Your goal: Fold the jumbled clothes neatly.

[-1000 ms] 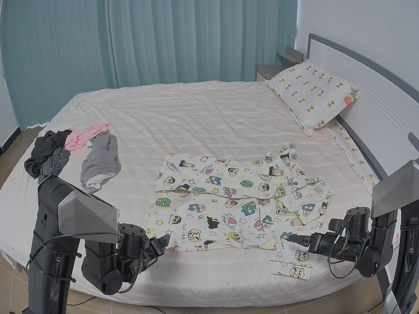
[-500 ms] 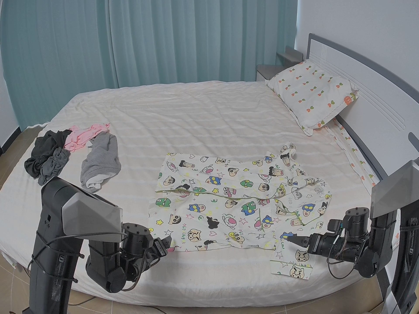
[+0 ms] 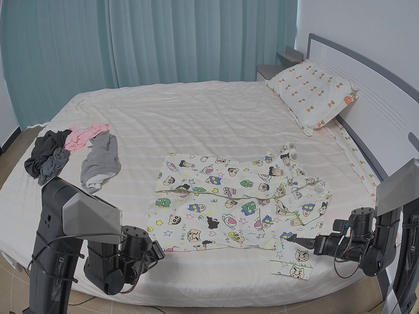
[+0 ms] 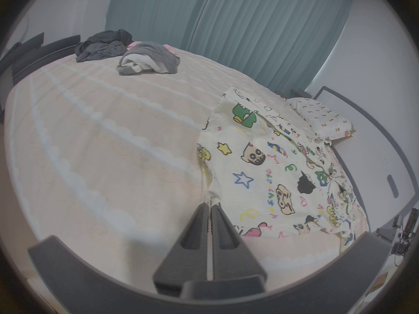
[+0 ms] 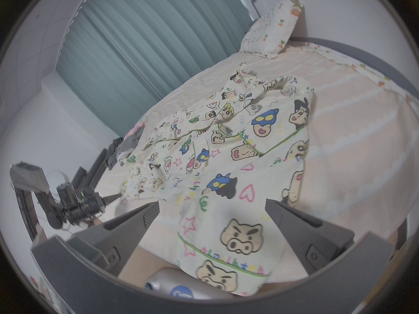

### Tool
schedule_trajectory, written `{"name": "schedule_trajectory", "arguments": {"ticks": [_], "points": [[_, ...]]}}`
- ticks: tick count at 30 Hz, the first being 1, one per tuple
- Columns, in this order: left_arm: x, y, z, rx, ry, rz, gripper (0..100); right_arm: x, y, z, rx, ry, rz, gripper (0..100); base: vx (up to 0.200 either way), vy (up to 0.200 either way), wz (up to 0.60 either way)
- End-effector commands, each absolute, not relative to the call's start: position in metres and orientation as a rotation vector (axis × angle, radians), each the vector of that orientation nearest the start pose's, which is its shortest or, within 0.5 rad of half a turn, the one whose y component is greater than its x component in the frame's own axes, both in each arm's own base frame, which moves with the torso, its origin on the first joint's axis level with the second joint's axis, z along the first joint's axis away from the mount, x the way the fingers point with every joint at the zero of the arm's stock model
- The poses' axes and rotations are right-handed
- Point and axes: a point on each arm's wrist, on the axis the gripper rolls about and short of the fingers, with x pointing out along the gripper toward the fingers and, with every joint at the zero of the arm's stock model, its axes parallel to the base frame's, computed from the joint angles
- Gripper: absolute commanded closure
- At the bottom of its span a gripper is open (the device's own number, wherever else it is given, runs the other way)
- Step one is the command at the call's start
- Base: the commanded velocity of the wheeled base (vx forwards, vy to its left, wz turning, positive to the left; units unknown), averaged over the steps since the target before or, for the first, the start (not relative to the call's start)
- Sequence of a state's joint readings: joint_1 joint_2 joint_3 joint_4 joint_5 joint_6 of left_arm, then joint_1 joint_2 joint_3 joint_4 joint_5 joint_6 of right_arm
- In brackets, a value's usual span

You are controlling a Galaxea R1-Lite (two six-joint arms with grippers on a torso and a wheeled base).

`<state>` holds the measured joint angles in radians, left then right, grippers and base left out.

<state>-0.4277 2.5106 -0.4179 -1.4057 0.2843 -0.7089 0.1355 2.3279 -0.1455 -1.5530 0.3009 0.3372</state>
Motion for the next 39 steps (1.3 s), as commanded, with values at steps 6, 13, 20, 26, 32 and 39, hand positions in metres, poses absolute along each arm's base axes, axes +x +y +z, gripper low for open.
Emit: {"name": "schedule_trajectory", "arguments": {"ticks": [6,13,20,26,32,39], "points": [[0.255,-0.109,-0.067,-0.41,0.682,0.139,100,0.236,0.032,-0.053,0.364,0.813,0.269,0,0.0,0.0,0.0],[0.25,-0.108,-0.063,-0.412,0.69,0.138,100,0.232,0.037,-0.07,0.343,0.881,0.3,0,0.0,0.0,0.0],[0.251,-0.109,-0.064,-0.415,0.689,0.132,100,0.23,0.045,-0.073,0.34,0.903,0.376,0,0.0,0.0,0.0],[0.251,-0.11,-0.064,-0.416,0.689,0.129,100,0.232,0.044,-0.073,0.35,0.896,0.394,0,0.0,0.0,0.0],[0.251,-0.11,-0.064,-0.418,0.689,0.128,100,0.234,0.046,-0.074,0.352,0.895,0.418,100,0.0,0.0,0.0],[0.25,-0.109,-0.064,-0.418,0.694,0.13,100,0.232,0.043,-0.074,0.346,0.896,0.41,100,0.0,0.0,0.0]]}}
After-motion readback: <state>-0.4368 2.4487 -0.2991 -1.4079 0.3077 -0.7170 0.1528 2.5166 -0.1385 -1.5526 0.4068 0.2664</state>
